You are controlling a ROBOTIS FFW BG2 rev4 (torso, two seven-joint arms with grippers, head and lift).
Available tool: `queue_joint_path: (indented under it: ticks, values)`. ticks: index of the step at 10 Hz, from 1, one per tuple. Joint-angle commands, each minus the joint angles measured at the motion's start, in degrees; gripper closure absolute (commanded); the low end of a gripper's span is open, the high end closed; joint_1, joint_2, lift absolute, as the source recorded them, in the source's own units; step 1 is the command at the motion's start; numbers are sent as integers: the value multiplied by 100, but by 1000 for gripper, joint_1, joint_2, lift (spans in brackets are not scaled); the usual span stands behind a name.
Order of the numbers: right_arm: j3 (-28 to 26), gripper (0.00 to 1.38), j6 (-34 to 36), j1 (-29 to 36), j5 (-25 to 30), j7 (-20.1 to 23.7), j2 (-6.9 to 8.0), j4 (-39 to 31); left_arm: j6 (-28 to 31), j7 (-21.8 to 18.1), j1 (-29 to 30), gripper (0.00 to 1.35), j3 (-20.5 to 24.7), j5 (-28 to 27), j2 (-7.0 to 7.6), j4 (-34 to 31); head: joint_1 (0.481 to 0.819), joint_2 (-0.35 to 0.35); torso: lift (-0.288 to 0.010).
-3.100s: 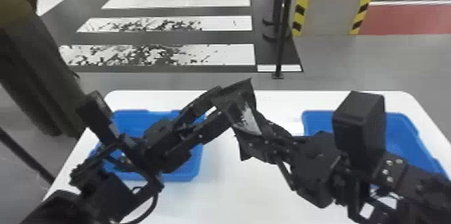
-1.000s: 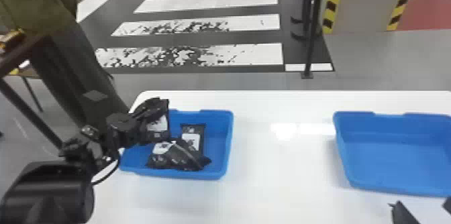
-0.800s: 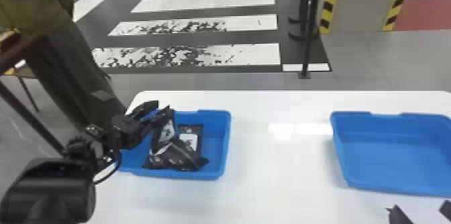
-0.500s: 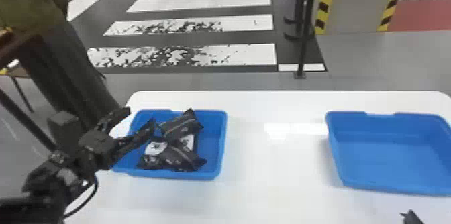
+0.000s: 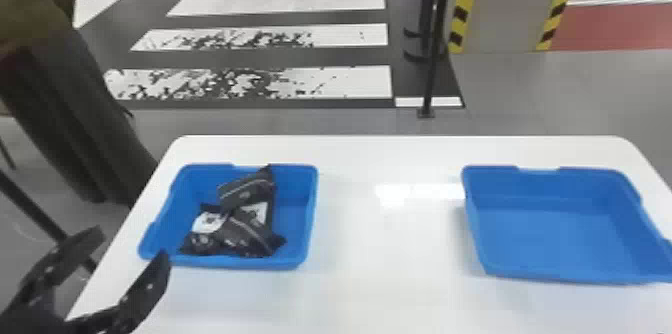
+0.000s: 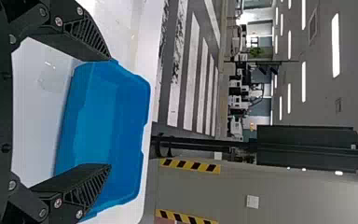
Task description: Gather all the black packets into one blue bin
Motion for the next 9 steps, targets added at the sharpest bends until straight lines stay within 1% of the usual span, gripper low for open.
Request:
queue_joint_path:
  ticks: [1, 2, 3, 5, 7, 9]
  values:
    - [-122, 225, -582, 142, -82, -5, 5, 157, -428, 50, 595, 209, -121, 242, -172, -212, 695, 49, -110]
    - [-133, 225, -835, 240, -254, -23, 5, 256, -512, 76, 750, 209, -110, 185, -313, -212, 695, 14, -110]
    - [-133, 225, -933, 338, -334, -84, 5, 241, -540, 76, 806, 209, -64, 82, -381, -184, 695, 1, -110]
    - [-133, 225, -1004, 451, -414, -137, 5, 227, -610, 76, 848, 211, -41, 14, -381, -99, 695, -4, -110]
    - [-133, 225, -1004, 381, -356, -137, 5, 284, -681, 76, 764, 211, -53, 25, -381, 168, 695, 0, -110]
    - [-133, 225, -1004, 352, -322, -137, 5, 298, -723, 67, 694, 214, -87, -9, -381, 210, 695, 12, -110]
